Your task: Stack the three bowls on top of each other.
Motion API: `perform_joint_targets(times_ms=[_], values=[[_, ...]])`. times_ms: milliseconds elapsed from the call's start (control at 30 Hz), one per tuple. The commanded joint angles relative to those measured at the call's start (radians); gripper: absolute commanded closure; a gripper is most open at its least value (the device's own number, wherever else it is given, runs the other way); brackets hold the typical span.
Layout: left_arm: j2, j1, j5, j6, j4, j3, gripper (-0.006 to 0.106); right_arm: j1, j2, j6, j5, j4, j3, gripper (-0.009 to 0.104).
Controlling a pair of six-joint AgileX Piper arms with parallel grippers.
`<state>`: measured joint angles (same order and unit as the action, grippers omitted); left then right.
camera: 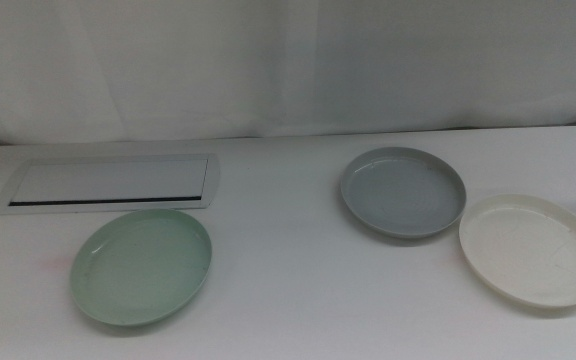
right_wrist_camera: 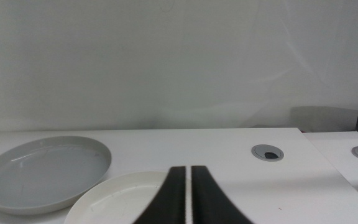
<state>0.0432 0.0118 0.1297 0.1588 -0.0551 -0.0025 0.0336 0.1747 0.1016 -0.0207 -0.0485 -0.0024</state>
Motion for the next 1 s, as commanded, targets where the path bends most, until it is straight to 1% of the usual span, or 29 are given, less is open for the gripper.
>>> perform_joint_targets(times_ms=[0, 33, 67, 100, 167, 200, 233, 433, 567, 667, 767, 967], values=[[-0.003, -0.001, -0.017, 0.005, 0.011, 0.039, 0.094, 0.006, -0.004, 0.003, -0.014, -0.010, 0.017, 0.082], [-0.003, -0.001, -0.025, 0.012, 0.011, 0.039, 0.089, 0.006, -0.004, 0.003, -0.014, -0.029, 0.017, 0.072], [-0.003, -0.001, -0.034, 0.025, 0.011, 0.039, 0.080, 0.006, -0.004, 0.003, -0.019, -0.056, 0.017, 0.058], [-0.003, -0.001, -0.037, 0.034, 0.011, 0.039, 0.069, 0.006, -0.004, 0.003, -0.021, -0.091, 0.017, 0.045], [-0.003, -0.001, -0.037, 0.036, 0.011, 0.039, 0.039, 0.006, -0.004, 0.003, -0.035, -0.147, 0.017, 0.009], [-0.003, -0.001, -0.037, 0.036, 0.011, 0.039, 0.021, 0.006, -0.004, 0.003, -0.042, -0.162, 0.017, -0.004], [-0.003, -0.001, -0.037, 0.036, 0.011, 0.039, 0.007, 0.006, -0.004, 0.003, -0.045, -0.175, 0.017, -0.008], [-0.003, -0.001, -0.039, 0.044, 0.017, 0.039, 0.009, 0.006, -0.004, 0.003, -0.047, -0.180, 0.017, -0.008], [-0.003, -0.001, -0.044, 0.105, 0.017, 0.036, 0.009, 0.006, -0.004, 0.003, -0.052, -0.180, 0.017, -0.008], [-0.003, -0.001, -0.035, 0.115, 0.017, 0.003, 0.009, 0.006, -0.004, 0.003, -0.061, -0.180, 0.017, -0.008], [0.002, -0.001, 0.031, 0.132, 0.019, -0.088, 0.009, 0.006, -0.004, 0.003, -0.062, -0.180, 0.017, -0.008], [0.126, -0.001, 0.317, 0.093, 0.019, -0.335, 0.009, 0.006, -0.004, 0.003, -0.062, -0.180, 0.017, -0.008]])
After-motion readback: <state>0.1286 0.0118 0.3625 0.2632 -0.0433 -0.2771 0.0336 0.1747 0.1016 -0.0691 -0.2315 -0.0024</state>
